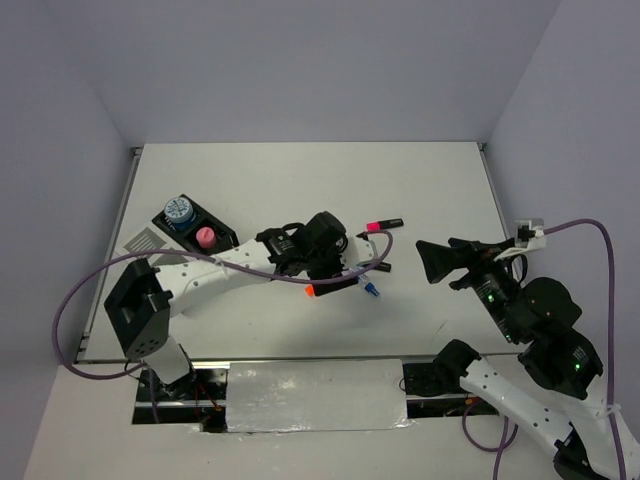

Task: Sort the stationery into containers
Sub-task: Pick up the stationery from the center of the board.

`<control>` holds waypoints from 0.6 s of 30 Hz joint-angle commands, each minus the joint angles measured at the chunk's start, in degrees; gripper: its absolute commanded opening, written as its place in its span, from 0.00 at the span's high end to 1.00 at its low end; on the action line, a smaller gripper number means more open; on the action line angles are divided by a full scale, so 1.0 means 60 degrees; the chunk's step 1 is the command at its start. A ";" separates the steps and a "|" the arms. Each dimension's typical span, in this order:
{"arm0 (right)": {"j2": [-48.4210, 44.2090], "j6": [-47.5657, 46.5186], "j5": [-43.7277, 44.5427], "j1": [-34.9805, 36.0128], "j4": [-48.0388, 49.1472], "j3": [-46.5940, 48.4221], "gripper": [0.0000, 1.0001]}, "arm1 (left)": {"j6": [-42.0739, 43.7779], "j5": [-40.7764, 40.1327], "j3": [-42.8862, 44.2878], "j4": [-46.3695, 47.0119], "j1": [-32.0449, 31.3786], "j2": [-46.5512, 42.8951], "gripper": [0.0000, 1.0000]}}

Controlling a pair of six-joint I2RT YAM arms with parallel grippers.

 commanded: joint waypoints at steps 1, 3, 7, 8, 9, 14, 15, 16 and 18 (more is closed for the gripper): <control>0.0017 -0.0285 -0.0589 -0.0061 -0.0800 0.0245 0.00 | 0.2566 0.0834 0.0760 0.0709 0.0122 0.0520 0.01; 0.0060 -0.0344 -0.0811 -0.0061 -0.0887 0.0274 0.00 | 0.3050 0.1360 0.1286 0.0317 0.0224 0.1398 0.06; -0.0100 -0.0461 -0.0695 -0.0061 -0.1181 0.0420 0.00 | 0.3198 0.2122 0.2750 -0.0417 0.0429 0.2776 0.15; -0.0173 -0.0548 -0.0578 -0.0061 -0.1210 0.0464 0.00 | 0.3212 0.2211 0.2856 -0.0374 0.0444 0.3054 0.15; -0.0290 -0.0593 -0.0534 -0.0061 -0.1225 0.0450 0.00 | 0.3227 0.2342 0.2915 -0.0316 0.0459 0.3114 0.16; -0.0495 -0.0418 -0.0299 -0.0047 -0.1386 0.0319 0.00 | 0.3533 0.3016 0.2988 -0.0021 0.0459 0.3114 0.20; -0.0525 -0.0403 -0.0313 -0.0047 -0.1401 0.0289 0.00 | 0.3651 0.3017 0.3075 -0.0167 0.0459 0.3115 0.20; -0.0554 -0.0388 -0.0313 -0.0047 -0.1401 0.0245 0.00 | 0.3753 0.3046 0.3178 -0.0314 0.0459 0.3333 0.23; -0.0686 -0.0344 -0.0386 -0.0061 -0.1343 0.0216 0.00 | 0.4032 0.3090 0.3455 -0.0708 0.0459 0.3582 0.26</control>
